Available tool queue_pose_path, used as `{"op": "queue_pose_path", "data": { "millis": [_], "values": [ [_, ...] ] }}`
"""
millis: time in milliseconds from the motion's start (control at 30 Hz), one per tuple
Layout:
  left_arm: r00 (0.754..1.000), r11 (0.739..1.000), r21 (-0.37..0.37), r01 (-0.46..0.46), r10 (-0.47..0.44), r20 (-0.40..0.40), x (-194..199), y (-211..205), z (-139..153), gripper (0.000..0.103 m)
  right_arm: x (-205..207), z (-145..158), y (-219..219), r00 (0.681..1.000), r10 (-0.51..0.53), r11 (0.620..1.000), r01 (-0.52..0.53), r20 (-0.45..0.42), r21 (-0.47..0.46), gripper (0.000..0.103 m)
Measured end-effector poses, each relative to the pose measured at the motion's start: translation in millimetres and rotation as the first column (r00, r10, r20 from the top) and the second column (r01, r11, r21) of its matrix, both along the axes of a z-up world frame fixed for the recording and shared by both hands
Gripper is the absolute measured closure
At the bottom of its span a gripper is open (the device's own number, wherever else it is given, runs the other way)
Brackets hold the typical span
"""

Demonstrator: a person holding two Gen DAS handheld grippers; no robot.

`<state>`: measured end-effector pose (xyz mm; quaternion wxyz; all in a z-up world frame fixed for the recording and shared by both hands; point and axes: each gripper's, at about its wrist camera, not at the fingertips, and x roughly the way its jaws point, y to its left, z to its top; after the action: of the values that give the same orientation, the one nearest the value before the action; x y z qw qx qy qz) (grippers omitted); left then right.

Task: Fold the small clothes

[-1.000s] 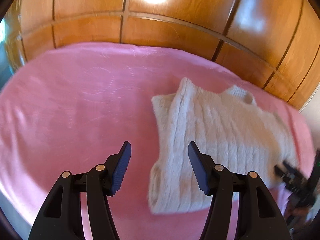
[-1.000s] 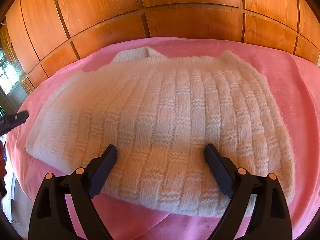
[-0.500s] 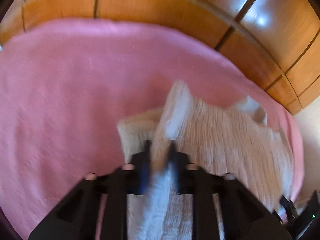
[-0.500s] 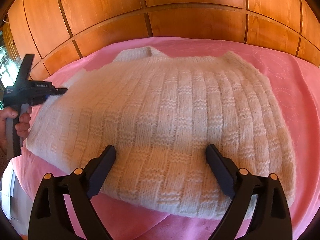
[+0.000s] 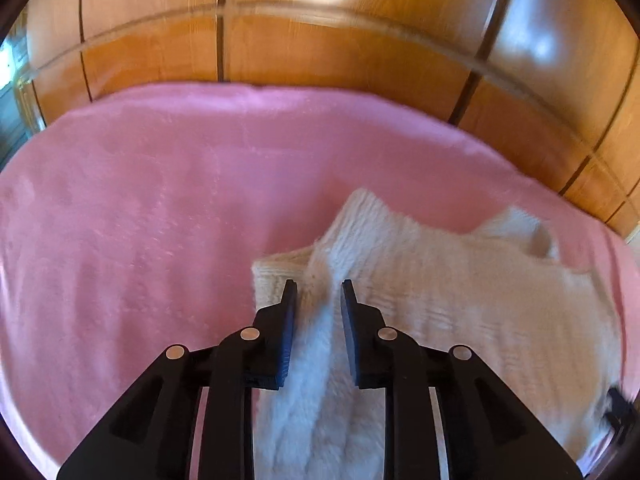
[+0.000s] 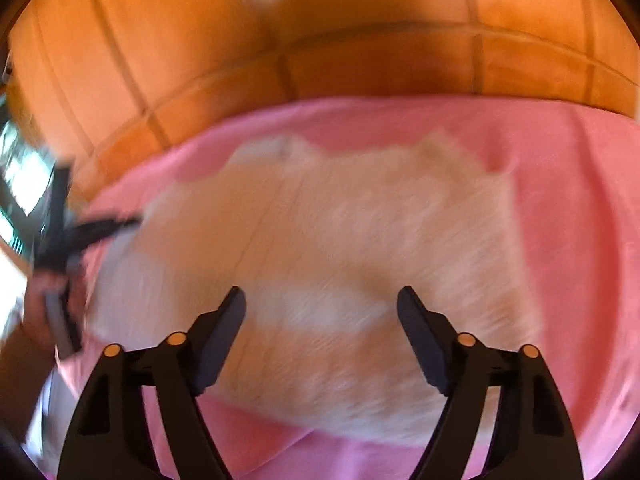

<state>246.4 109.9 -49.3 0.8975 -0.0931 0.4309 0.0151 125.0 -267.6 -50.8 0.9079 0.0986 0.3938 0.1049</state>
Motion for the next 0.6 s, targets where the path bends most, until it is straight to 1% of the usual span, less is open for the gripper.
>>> {"op": "queue_pose_path", "data": {
  "millis": [67, 100, 167, 200, 233, 267, 300, 333, 367, 433, 500, 533, 567, 600],
  "values": [
    [0.999, 1.0, -0.004, 0.024, -0.024, 0.04, -14.2, -5.5, 10.7, 0.082, 15.1, 9.8, -26.6, 0.996, -0.084, 0.996, 0.084, 0.023, -0.004, 0.036],
    [0.998, 0.999, -0.01, 0.043, -0.042, 0.052, -18.5, -11.8, 13.3, 0.083, 24.5, 10.0, -35.9, 0.993, -0.114, 0.993, 0.115, 0.021, -0.015, 0.039],
    [0.992, 0.994, -0.037, 0.107, -0.105, 0.065, -33.1, -26.8, 18.4, 0.082, 45.0, 5.8, -49.3, 0.987, -0.162, 0.986, 0.162, 0.003, -0.043, 0.042],
    [0.988, 0.989, -0.042, 0.141, -0.138, 0.065, -34.4, -33.9, 18.8, 0.077, 53.1, 2.2, -54.1, 0.985, -0.174, 0.984, 0.174, -0.01, -0.051, 0.044],
    [0.982, 0.983, -0.04, 0.181, -0.178, 0.067, -39.9, -44.9, 18.8, 0.064, 67.9, -4.6, -59.1, 0.982, -0.187, 0.981, 0.184, -0.036, -0.058, 0.045],
    [0.976, 0.977, -0.039, 0.209, -0.206, 0.074, -44.5, -54.1, 18.7, 0.059, 75.6, -8.4, -59.8, 0.981, -0.19, 0.98, 0.187, -0.049, -0.066, 0.046],
    [0.969, 0.971, -0.041, 0.234, -0.23, 0.084, -47.9, -61.9, 18.9, 0.056, 86.7, -15.3, -60.0, 0.979, -0.193, 0.979, 0.187, -0.07, -0.083, 0.055],
    [0.961, 0.963, -0.036, 0.267, -0.263, 0.089, -50.4, -73.7, 18.4, 0.056, 92.8, -18.7, -59.6, 0.979, -0.188, 0.979, 0.18, -0.082, -0.093, 0.067],
    [0.956, 0.958, -0.025, 0.284, -0.282, 0.084, -51.0, -81.6, 17.0, 0.056, 98.7, -21.4, -56.7, 0.979, -0.18, 0.979, 0.169, -0.093, -0.109, 0.095],
    [0.949, 0.951, -0.008, 0.308, -0.307, 0.07, -49.8, -97.5, 12.6, 0.056, 101.9, -17.0, -51.1, 0.983, -0.169, 0.975, 0.157, -0.068, -0.154, 0.097],
    [0.946, 0.948, -0.007, 0.319, -0.318, 0.058, -48.6, -107.8, 7.7, 0.056, 103.4, -13.0, -49.3, 0.983, -0.181, 0.964, 0.171, -0.031, -0.206, 0.097],
    [0.948, 0.949, 0.014, 0.316, -0.316, 0.041, -43.5, -114.9, 1.7, 0.056, 108.1, -17.4, -53.3, 0.979, -0.202, 0.955, 0.19, -0.031, -0.228, 0.097],
    [0.95, 0.95, 0.035, 0.311, -0.311, 0.017, -38.7, -118.2, -4.7, 0.056, 113.4, -26.7, -57.1, 0.975, -0.218, 0.949, 0.2, -0.05, -0.242, 0.097],
    [0.954, 0.952, 0.049, 0.301, -0.3, -0.026, -31.3, -122.8, -15.9, 0.054, 118.0, -38.2, -59.6, 0.97, -0.23, 0.948, 0.205, -0.078, -0.244, 0.097]
  ]
}}
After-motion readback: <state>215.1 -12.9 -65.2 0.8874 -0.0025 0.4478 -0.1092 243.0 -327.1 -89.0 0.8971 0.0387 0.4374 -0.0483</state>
